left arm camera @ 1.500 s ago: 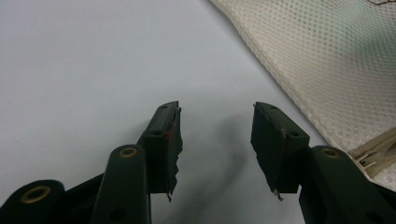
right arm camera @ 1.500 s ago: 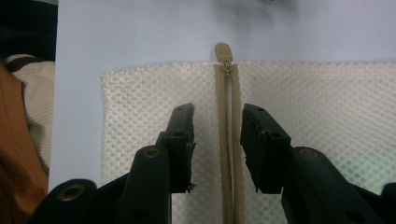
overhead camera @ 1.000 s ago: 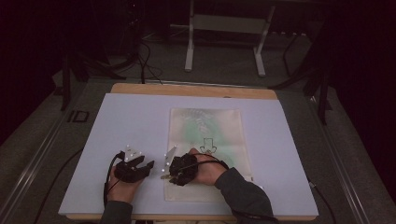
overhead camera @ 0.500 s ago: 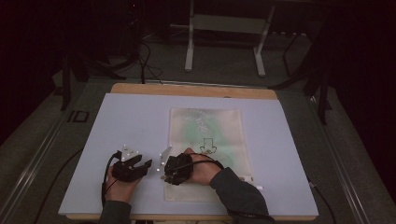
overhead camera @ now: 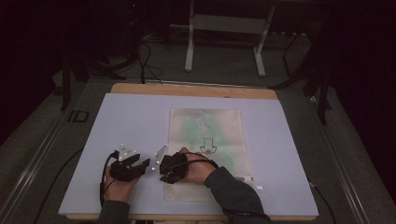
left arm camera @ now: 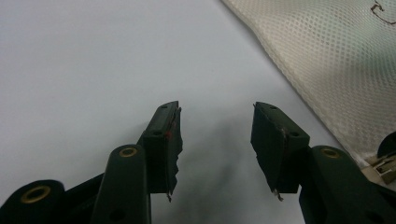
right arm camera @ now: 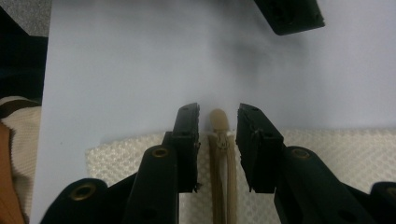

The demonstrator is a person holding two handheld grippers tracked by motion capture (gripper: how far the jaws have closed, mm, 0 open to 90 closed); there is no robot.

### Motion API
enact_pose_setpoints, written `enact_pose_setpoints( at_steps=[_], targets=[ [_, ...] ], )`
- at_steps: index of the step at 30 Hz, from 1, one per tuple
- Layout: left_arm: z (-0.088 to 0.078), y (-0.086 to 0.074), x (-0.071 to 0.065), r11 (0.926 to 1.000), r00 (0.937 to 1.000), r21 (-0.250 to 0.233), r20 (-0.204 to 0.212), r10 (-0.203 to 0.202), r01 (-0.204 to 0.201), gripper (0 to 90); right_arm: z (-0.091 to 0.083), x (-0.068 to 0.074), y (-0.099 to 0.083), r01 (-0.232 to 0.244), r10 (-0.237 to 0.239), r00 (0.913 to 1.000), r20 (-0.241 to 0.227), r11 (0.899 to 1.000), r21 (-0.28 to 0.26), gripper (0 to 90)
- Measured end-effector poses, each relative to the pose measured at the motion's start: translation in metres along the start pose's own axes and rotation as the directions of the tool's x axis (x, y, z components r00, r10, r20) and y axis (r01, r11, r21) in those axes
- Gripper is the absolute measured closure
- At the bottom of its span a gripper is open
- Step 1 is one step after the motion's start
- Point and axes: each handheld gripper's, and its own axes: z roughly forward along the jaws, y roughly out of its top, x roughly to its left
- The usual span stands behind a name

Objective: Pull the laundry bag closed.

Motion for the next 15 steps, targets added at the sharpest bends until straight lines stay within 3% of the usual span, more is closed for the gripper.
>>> enact_pose_setpoints(
  at_steps=[15],
  targets=[
    [-0.002,-0.001,0.004,0.9997,0.9997,-0.012,-0.006,-0.022,0.022,51.6,0.020,-0.004,0.007,-0.014,0.014,0.9999,-0.007,0.999,0.041,70.3]
  ],
)
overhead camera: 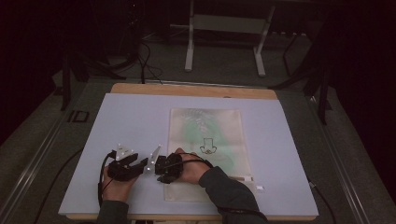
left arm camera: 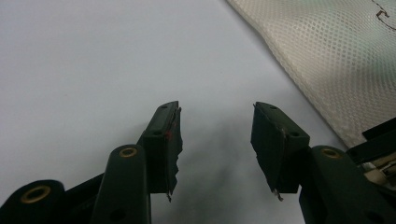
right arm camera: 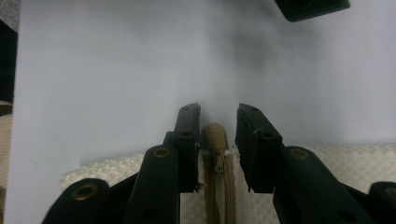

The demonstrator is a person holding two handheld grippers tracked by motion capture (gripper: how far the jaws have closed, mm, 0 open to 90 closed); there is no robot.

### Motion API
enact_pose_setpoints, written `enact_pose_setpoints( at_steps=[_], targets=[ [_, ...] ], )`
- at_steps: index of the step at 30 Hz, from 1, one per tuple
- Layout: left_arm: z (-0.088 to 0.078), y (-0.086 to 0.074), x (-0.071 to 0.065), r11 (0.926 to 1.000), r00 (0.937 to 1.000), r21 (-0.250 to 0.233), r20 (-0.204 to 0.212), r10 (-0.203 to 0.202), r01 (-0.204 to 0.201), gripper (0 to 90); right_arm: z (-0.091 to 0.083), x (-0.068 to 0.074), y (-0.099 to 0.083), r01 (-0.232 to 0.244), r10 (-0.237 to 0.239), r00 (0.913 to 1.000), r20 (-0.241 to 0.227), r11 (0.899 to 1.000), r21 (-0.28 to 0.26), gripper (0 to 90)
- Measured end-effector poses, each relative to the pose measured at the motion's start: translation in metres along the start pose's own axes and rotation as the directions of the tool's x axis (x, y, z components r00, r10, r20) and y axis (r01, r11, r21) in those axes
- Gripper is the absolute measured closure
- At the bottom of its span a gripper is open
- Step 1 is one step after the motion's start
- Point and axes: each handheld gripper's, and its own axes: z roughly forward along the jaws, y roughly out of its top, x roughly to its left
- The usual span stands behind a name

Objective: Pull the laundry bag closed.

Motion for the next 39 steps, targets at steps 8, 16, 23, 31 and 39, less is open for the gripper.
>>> enact_pose_setpoints(
  at_steps=[8,16,23,31,39],
  targets=[
    [0.000,0.000,0.000,1.0000,1.0000,-0.002,0.000,-0.003,0.003,51.5,0.003,0.000,0.002,-0.006,0.006,1.0000,-0.005,1.000,0.006,80.5],
    [0.000,0.000,0.001,1.0000,1.0000,-0.001,0.000,-0.002,0.002,51.5,-0.001,-0.001,0.002,-0.014,0.013,0.9999,-0.009,1.000,-0.018,80.5],
    [0.000,0.000,0.000,1.0000,1.0000,0.004,-0.001,0.002,-0.002,51.5,-0.015,0.000,-0.003,-0.021,0.021,0.9998,0.001,0.998,-0.061,80.5],
    [0.001,0.000,-0.001,0.9999,1.0000,0.012,0.000,0.005,-0.005,51.5,-0.026,0.001,-0.020,-0.030,0.030,0.9996,-0.001,0.998,-0.057,80.3],
    [0.000,-0.001,-0.002,0.9999,0.9999,0.011,0.013,0.010,-0.010,52.3,-0.028,-0.001,-0.031,-0.032,0.032,0.9993,-0.019,0.999,-0.023,76.8]
  ],
)
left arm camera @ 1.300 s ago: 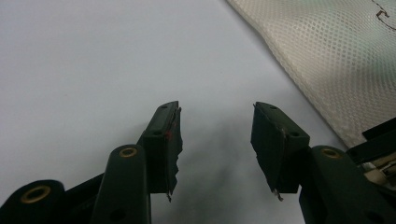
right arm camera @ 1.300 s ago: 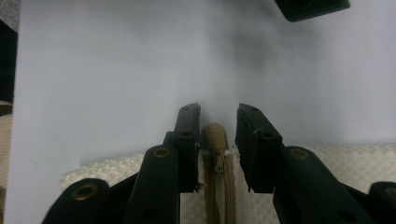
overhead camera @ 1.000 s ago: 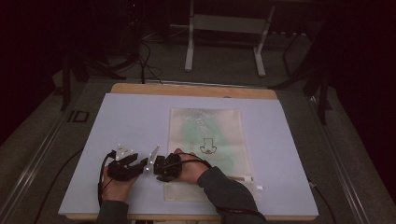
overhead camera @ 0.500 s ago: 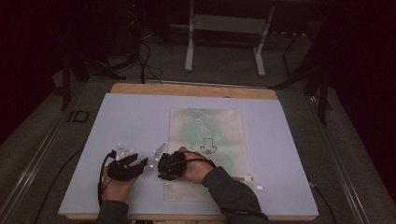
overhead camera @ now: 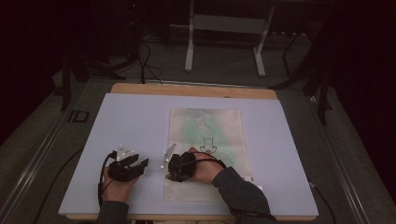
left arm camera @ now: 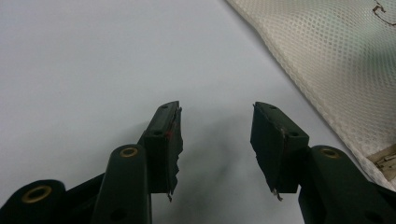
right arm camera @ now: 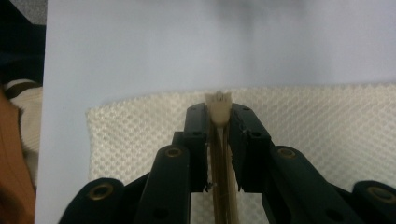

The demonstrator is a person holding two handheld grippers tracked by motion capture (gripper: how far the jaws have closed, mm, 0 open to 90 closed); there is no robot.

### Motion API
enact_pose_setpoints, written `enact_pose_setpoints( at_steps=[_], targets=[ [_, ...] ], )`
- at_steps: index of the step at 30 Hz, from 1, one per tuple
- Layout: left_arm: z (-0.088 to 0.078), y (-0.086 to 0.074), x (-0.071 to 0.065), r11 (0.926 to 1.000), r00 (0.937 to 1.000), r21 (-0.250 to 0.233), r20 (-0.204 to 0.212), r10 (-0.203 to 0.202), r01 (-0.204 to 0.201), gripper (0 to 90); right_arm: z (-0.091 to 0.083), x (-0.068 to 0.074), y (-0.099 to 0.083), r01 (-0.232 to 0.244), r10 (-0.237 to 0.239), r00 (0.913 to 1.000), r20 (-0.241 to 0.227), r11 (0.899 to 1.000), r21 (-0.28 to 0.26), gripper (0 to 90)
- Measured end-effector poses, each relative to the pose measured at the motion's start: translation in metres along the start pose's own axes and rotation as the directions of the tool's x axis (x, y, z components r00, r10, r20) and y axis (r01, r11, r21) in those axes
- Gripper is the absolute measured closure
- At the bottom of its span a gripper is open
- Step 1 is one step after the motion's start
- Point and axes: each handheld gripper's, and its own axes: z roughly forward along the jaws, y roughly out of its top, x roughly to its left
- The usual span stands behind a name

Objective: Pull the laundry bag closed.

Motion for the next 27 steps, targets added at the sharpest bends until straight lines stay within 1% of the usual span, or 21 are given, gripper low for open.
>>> enact_pose_setpoints(
  at_steps=[4,7,10,11,12,13,14,16,18,20,21,24,25,26,27],
  targets=[
    [0.000,0.000,-0.001,1.0000,1.0000,0.001,0.003,0.003,-0.003,53.1,-0.002,0.000,0.000,0.000,0.000,1.0000,-0.001,1.000,-0.002,76.2],
    [-0.001,0.000,-0.001,1.0000,1.0000,0.001,0.007,0.007,-0.007,53.5,-0.002,0.000,0.004,0.000,0.000,1.0000,0.006,1.000,-0.014,72.8],
    [-0.001,0.000,-0.001,1.0000,0.9999,0.001,0.009,0.006,-0.006,53.6,0.000,-0.001,0.007,-0.005,0.005,1.0000,0.005,1.000,-0.015,72.2],
    [-0.001,0.000,-0.001,1.0000,0.9999,0.002,0.010,0.008,-0.008,53.8,0.003,-0.001,0.008,-0.007,0.007,1.0000,-0.004,1.000,0.005,75.3],
    [-0.001,0.000,-0.001,1.0000,0.9999,0.002,0.010,0.008,-0.008,54.1,0.003,-0.001,0.008,-0.007,0.007,1.0000,-0.004,1.000,0.005,75.3],
    [-0.002,-0.001,-0.001,0.9999,0.9998,0.002,0.016,0.011,-0.011,54.5,0.006,-0.002,0.007,-0.005,0.005,1.0000,-0.001,1.000,0.016,79.8],
    [-0.002,-0.001,-0.001,0.9999,0.9998,0.002,0.016,0.011,-0.011,55.0,0.006,-0.003,0.007,-0.008,0.008,1.0000,-0.001,1.000,0.013,80.9],
    [-0.002,-0.001,-0.001,0.9999,0.9997,0.001,0.021,0.011,-0.011,55.6,0.005,-0.003,0.006,-0.007,0.007,1.0000,-0.006,1.000,0.016,81.4],
    [-0.002,-0.001,-0.002,0.9999,0.9995,-0.001,0.029,0.015,-0.015,58.6,0.006,-0.003,0.005,-0.003,0.003,1.0000,-0.006,1.000,0.020,81.5],
    [-0.002,-0.001,-0.002,0.9998,0.9992,-0.001,0.036,0.020,-0.020,60.0,0.006,-0.003,0.004,-0.009,0.009,0.9999,-0.011,1.000,0.025,81.6],
    [-0.003,-0.001,-0.003,0.9997,0.9990,-0.001,0.039,0.023,-0.022,60.3,0.007,-0.004,0.004,-0.003,0.004,0.9999,-0.013,1.000,0.027,81.7],
    [-0.003,-0.001,-0.004,0.9996,0.9985,-0.002,0.048,0.028,-0.028,63.1,0.009,-0.005,0.001,-0.005,0.006,0.9998,-0.018,1.000,0.030,81.8],
    [-0.004,-0.002,-0.005,0.9993,0.9976,-0.002,0.059,0.036,-0.036,64.0,0.010,-0.005,-0.001,-0.013,0.014,0.9996,-0.023,1.000,0.026,81.8],
    [-0.004,-0.002,-0.005,0.9993,0.9976,-0.002,0.059,0.036,-0.036,65.2,0.010,-0.005,-0.001,-0.013,0.014,0.9996,-0.023,1.000,0.026,81.8],
    [-0.005,-0.002,-0.007,0.9987,0.9970,0.002,0.059,0.050,-0.050,67.9,0.011,-0.006,-0.002,-0.019,0.019,0.9996,-0.023,1.000,0.015,81.9]
  ],
)
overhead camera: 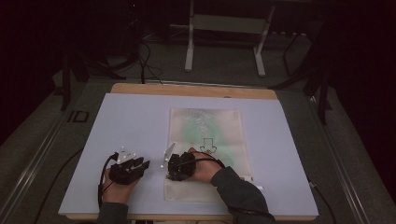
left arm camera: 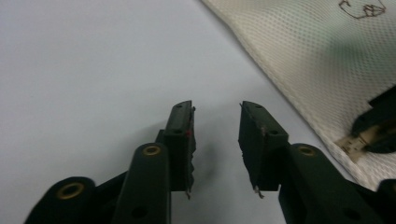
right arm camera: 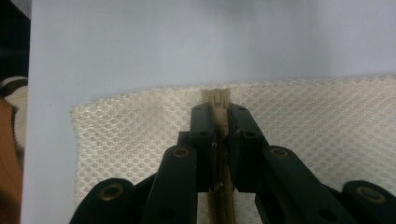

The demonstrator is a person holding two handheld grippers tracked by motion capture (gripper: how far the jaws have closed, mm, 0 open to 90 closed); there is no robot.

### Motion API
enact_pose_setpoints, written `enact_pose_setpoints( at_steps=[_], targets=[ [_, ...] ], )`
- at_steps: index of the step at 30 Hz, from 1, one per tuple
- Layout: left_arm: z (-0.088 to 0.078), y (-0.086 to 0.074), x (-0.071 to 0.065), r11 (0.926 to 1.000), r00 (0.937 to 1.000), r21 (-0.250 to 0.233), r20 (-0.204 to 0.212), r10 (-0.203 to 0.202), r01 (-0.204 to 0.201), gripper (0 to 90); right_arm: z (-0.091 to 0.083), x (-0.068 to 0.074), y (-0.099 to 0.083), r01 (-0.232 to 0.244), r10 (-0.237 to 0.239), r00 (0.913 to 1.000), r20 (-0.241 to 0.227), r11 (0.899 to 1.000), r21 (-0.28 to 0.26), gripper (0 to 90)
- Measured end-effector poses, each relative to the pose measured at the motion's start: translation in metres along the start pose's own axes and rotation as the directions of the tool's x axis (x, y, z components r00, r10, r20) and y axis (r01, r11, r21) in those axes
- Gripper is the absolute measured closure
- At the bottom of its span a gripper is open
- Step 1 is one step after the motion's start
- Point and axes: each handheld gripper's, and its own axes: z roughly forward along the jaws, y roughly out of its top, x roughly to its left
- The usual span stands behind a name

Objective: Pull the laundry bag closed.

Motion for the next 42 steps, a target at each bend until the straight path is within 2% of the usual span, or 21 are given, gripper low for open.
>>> enact_pose_setpoints(
  at_steps=[9,11,15,17,18,19,20,23,27,28,29,30,31,32,34,35,38,42],
  targets=[
    [-0.002,-0.002,-0.007,0.9997,0.9984,0.009,0.051,0.023,-0.024,85.4,0.001,0.001,0.000,0.008,-0.008,1.0000,0.004,1.000,0.007,82.0],
    [-0.005,-0.002,-0.010,0.9996,0.9969,0.008,0.073,0.028,-0.029,88.4,0.002,0.001,0.000,0.012,-0.012,0.9999,0.004,1.000,0.007,82.0],
    [-0.009,-0.003,-0.019,0.9977,0.9909,0.001,0.116,0.067,-0.068,88.8,0.002,0.000,-0.001,0.010,-0.010,0.9999,-0.002,1.000,-0.005,82.1],
    [-0.009,-0.003,-0.021,0.9972,0.9895,0.003,0.124,0.073,-0.074,88.8,0.002,0.000,-0.002,0.006,-0.006,1.0000,-0.003,1.000,-0.004,82.0],
    [-0.007,-0.003,-0.024,0.9964,0.9865,0.008,0.141,0.083,-0.085,88.8,0.002,0.000,-0.002,0.004,-0.004,1.0000,-0.004,1.000,-0.005,82.0],
    [-0.007,-0.003,-0.024,0.9964,0.9865,0.008,0.141,0.083,-0.085,88.8,0.002,0.000,-0.002,0.004,-0.004,1.0000,-0.004,1.000,-0.006,82.0],
    [-0.006,-0.003,-0.026,0.9963,0.9835,0.012,0.162,0.082,-0.085,88.7,0.002,0.000,-0.002,0.003,-0.003,1.0000,-0.005,1.000,-0.006,82.0],
    [-0.006,-0.004,-0.027,0.9968,0.9804,0.014,0.183,0.074,-0.078,88.7,0.002,0.000,-0.003,0.002,-0.002,1.0000,-0.009,1.000,-0.011,82.0],
    [-0.005,-0.004,-0.028,0.9965,0.9768,0.013,0.199,0.079,-0.083,88.7,0.002,-0.001,-0.003,0.004,-0.005,0.9999,-0.010,1.000,-0.018,82.0],
    [-0.005,-0.005,-0.030,0.9952,0.9727,0.012,0.213,0.092,-0.097,88.7,0.002,-0.001,-0.004,0.000,0.000,0.9999,-0.012,1.000,-0.021,82.0],
    [-0.005,-0.005,-0.030,0.9952,0.9727,0.012,0.213,0.092,-0.097,88.7,0.002,-0.001,-0.004,0.000,0.000,0.9999,-0.013,1.000,-0.020,82.0],
    [-0.005,-0.005,-0.033,0.9933,0.9673,0.012,0.229,0.109,-0.115,88.6,0.002,-0.001,-0.004,0.001,-0.001,0.9999,-0.015,1.000,-0.020,82.0],
    [-0.005,-0.005,-0.033,0.9933,0.9673,0.012,0.229,0.109,-0.115,88.7,0.002,-0.001,-0.004,0.002,-0.002,0.9999,-0.016,1.000,-0.020,82.0],
    [-0.004,-0.006,-0.036,0.9909,0.9609,0.015,0.247,0.126,-0.133,88.7,0.002,-0.001,-0.004,0.002,-0.002,0.9999,-0.016,1.000,-0.018,82.0],
    [-0.003,-0.007,-0.039,0.9869,0.9546,0.018,0.257,0.150,-0.160,88.7,0.002,-0.001,-0.003,0.009,-0.009,0.9998,-0.015,1.000,-0.017,82.0],
    [-0.003,-0.007,-0.039,0.9869,0.9546,0.018,0.257,0.150,-0.160,88.7,0.002,-0.001,-0.003,0.009,-0.009,0.9999,-0.014,1.000,-0.017,82.0],
    [-0.001,-0.007,-0.043,0.9821,0.9474,0.025,0.269,0.173,-0.187,88.8,0.002,-0.001,-0.003,0.009,-0.010,0.9999,-0.012,1.000,-0.016,81.9],
    [0.001,-0.008,-0.045,0.9812,0.9437,0.026,0.280,0.177,-0.191,88.8,0.002,-0.001,-0.004,0.011,-0.011,0.9998,-0.013,1.000,-0.017,81.9]
  ],
)
